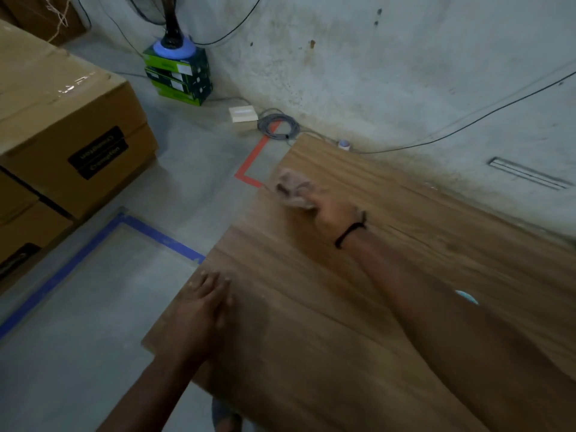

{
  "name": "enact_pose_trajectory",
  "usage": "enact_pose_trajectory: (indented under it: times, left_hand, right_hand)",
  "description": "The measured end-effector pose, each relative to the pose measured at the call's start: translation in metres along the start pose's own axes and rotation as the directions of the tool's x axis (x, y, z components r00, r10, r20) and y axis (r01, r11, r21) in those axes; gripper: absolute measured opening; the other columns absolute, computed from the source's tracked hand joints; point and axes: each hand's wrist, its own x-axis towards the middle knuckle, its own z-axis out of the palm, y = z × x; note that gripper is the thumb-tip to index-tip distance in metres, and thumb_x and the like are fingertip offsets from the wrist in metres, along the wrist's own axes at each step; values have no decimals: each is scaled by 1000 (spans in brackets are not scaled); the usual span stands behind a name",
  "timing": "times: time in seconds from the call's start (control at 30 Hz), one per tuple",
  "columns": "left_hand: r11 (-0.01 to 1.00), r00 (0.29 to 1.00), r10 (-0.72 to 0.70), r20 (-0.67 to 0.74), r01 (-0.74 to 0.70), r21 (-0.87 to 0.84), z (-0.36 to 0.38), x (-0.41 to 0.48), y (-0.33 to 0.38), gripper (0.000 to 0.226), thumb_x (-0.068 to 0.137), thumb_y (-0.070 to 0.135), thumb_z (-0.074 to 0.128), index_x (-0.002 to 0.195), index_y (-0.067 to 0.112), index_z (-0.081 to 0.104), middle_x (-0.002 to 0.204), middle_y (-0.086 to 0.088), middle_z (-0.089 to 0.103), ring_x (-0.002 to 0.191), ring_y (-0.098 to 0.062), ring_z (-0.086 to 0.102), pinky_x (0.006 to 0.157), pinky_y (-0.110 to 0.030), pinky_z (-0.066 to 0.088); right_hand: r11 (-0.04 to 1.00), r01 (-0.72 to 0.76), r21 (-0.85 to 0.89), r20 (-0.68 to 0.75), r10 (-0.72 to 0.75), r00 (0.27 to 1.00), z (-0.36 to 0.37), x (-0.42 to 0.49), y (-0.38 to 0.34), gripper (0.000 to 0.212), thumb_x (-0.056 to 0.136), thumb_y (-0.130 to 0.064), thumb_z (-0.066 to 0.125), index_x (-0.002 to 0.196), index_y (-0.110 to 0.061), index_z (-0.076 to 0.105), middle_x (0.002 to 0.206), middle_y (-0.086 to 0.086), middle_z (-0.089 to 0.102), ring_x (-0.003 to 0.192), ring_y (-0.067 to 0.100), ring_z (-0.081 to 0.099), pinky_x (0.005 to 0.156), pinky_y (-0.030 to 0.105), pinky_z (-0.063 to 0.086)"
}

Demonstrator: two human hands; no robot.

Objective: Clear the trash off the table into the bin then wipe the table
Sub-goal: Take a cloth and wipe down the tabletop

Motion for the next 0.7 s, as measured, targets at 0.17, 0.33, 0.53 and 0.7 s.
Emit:
enact_pose_trajectory:
  times: [0.17,0.33,0.53,0.7]
  left_hand:
    - [998,999,-43,-14,42,-35,10,-6,-5,48,95,38,41,136,16,52,151,-5,36,145,-22,24,115,-32,18]
    - [998,998,-57,-32,56,-42,25,-8,-11,54,87,35,39,133,10,53,146,-12,42,142,-26,30,116,-33,12]
    - [998,999,-45,-27,44,-44,22,-9,-6,46,97,28,45,140,12,45,153,-9,32,145,-23,21,118,-34,7]
    - [998,998,-49,-38,48,-36,22,-8,-4,47,99,28,44,144,14,39,156,-6,26,147,-20,15,118,-31,4]
  right_hand:
    - [863,-412,-291,9,433,901,3,0,87,57,95,-18,32,140,-51,28,159,-3,19,145,31,16,113,62,13]
    - [866,-349,-359,-10,370,929,37,-28,47,47,100,-30,20,141,-52,23,159,-5,19,147,28,12,111,61,13]
    - [942,-92,-323,125,138,982,69,-95,-25,49,98,-25,29,141,-48,30,160,-5,19,148,28,9,115,59,5]
    - [998,-5,-56,105,11,994,41,-123,-18,64,79,-33,19,138,-40,44,149,-4,42,139,23,37,112,45,31]
